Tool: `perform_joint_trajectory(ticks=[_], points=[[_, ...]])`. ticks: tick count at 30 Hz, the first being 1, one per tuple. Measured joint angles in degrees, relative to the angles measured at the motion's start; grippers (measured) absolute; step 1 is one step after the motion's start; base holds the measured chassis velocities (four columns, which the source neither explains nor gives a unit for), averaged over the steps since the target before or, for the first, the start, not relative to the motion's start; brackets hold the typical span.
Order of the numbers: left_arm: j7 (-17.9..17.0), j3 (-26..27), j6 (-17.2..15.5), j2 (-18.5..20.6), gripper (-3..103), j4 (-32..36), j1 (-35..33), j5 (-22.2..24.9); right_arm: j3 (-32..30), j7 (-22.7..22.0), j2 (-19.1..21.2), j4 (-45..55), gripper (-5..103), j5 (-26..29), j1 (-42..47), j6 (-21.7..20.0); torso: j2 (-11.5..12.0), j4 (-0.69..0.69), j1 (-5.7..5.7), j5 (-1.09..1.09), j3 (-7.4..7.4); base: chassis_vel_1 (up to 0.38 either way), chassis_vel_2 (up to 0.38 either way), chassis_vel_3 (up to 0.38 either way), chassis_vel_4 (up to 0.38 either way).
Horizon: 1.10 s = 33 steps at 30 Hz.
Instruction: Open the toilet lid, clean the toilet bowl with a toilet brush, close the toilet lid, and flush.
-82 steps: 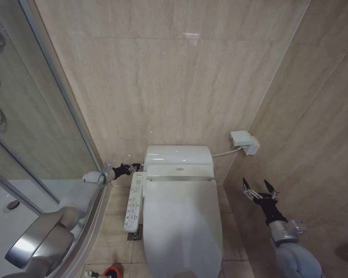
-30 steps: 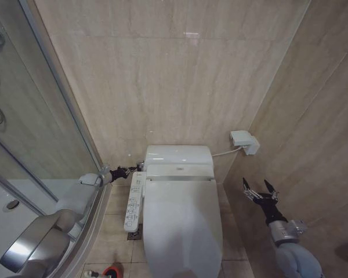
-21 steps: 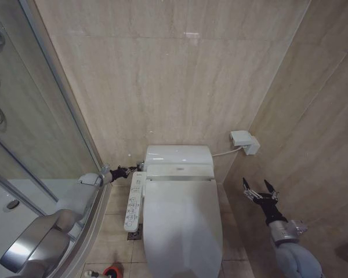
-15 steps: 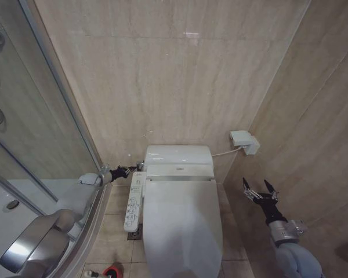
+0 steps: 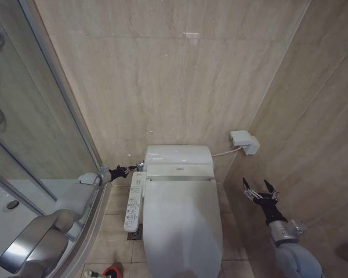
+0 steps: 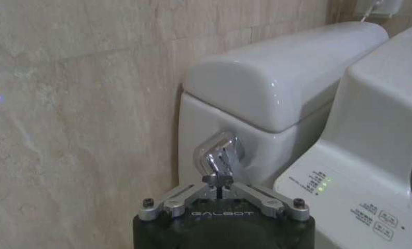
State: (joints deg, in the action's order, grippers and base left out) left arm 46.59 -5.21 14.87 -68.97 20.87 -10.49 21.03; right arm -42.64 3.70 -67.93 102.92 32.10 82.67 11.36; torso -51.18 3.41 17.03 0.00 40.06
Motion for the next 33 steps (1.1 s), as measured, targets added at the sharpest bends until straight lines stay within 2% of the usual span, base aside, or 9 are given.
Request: perform_joint_trajectory(ticks=[7,19,22,23,26,27,30,31,33], points=[[-7.71,-0.89,3.72,0.43,0,2.9,-0.68,2.42,0.0,0.0,0.0,0.0,100,0.0,0.0,0.0,0.0,0.01,0.0,0.0,0.0,0.0,0.0,0.0,0.0],[-11.28,-1.04,4.04,1.91,0,8.72,-2.27,4.49,0.0,0.0,0.0,0.0,100,0.0,0.0,0.0,0.0,-0.01,0.0,0.0,0.0,0.0,0.0,0.0,0.0],[-14.33,-0.04,2.75,3.08,0,15.57,-4.56,6.38,0.0,0.0,0.0,0.0,100,0.0,0.0,0.0,0.0,0.01,0.0,0.02,0.0,0.0,0.0,0.0,0.0],[-14.33,-0.04,2.75,3.08,0,15.57,-4.56,6.38,0.0,0.0,0.0,0.0,100,0.0,0.0,0.0,0.0,0.01,0.0,0.02,0.0,0.0,0.0,0.0,0.0],[-18.95,0.82,-0.09,5.23,0,22.95,-8.05,8.87,0.0,0.0,0.0,0.0,100,0.0,0.0,0.0,0.0,0.02,0.0,0.0,0.0,0.0,0.0,0.0,0.0],[-18.95,0.82,-0.09,5.23,0,22.95,-8.05,8.87,0.0,0.0,0.0,0.0,100,0.0,0.0,0.0,0.0,0.02,0.0,0.0,0.0,0.0,0.0,0.0,0.0],[-24.16,2.73,-2.37,7.32,0,28.25,-11.49,10.45,0.0,0.0,0.0,0.0,100,0.0,0.0,0.0,0.0,-0.01,-0.01,0.01,0.0,0.0,0.0,0.0,0.0],[-24.16,2.73,-2.37,7.32,0,28.25,-11.49,10.45,0.0,0.0,0.0,0.0,100,0.0,0.0,0.0,0.0,-0.01,-0.01,0.01,0.0,0.0,0.0,0.0,0.0],[-27.07,3.89,-3.6,8.3,0,30.56,-13.28,11.12,0.0,0.0,0.0,0.0,100,0.0,0.0,0.0,0.0,-0.01,-0.01,0.0,0.0,0.0,0.0,0.0,0.0]])
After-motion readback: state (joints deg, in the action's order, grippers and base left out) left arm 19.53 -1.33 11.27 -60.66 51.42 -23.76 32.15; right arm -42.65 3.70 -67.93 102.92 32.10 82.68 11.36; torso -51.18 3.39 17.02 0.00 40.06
